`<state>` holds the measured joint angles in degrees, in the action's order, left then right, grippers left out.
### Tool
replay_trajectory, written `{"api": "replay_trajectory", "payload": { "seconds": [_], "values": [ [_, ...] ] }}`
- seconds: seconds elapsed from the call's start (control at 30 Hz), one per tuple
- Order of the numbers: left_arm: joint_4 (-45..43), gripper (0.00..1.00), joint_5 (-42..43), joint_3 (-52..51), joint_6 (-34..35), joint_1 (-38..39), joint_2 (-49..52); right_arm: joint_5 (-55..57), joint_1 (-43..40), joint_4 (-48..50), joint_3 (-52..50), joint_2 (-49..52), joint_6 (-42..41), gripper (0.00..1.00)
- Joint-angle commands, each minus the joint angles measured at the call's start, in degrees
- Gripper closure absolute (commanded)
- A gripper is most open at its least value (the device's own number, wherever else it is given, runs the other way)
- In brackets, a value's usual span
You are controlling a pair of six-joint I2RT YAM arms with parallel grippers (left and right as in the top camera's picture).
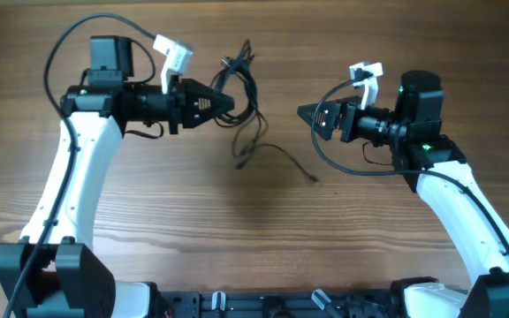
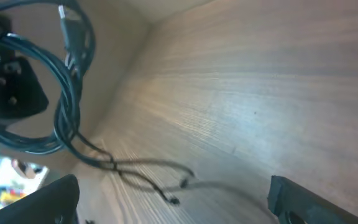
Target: Untangle cables
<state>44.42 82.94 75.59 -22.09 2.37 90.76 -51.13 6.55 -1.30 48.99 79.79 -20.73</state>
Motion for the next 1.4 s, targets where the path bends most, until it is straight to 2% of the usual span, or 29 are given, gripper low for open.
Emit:
{"api": "replay_trajectory", "payload": {
  "seconds": [0.0, 0.13, 0.43, 0.6, 0.8, 0.87, 0.93, 1.0, 1.37],
  "values": [
    [-0.07, 0.96, 3.06, 0.50, -0.02, 6.56, -1.18, -2.93, -0.04, 1.16, 0.17, -1.05, 5.73, 0.00],
    [-0.02, 0.96, 1.84, 0.50, 0.04, 11.43, -1.07, -2.97, -0.04, 5.75, 0.17, -1.05, 3.96, 0.00],
    [0.02, 0.96, 1.86, 0.50, 0.07, 12.15, -1.07, -5.79, -0.04, 21.62, 0.17, -1.05, -9.42, 0.01],
    [0.00, 0.96, 1.95, 0.50, 0.07, 12.57, -1.07, -1.77, 0.02, 23.02, 0.17, -0.39, -9.57, 0.01],
    [-2.78, 0.96, 5.11, 0.50, 0.11, 17.20, -1.09, 10.95, 6.29, 26.49, 0.17, 2.78, -11.37, 0.00],
    [-3.06, 0.96, 5.33, 0.50, 1.40, 18.05, -1.09, 19.39, 7.15, 27.52, 0.17, 3.17, -11.47, 0.00],
    [-3.02, 0.96, 5.35, 0.50, 5.60, 18.14, -1.09, 37.27, 4.61, 24.35, 0.17, 3.26, -17.70, 0.00],
    [-3.02, 0.96, 5.57, 0.50, 6.29, 18.14, -1.09, 44.83, 1.42, 21.31, 0.17, 3.28, -20.39, 0.00],
    [-3.04, 0.96, 5.99, 0.50, 6.32, 15.47, -1.16, 46.25, -17.14, 10.40, 0.17, 9.38, -19.89, 0.00]
  ]
}}
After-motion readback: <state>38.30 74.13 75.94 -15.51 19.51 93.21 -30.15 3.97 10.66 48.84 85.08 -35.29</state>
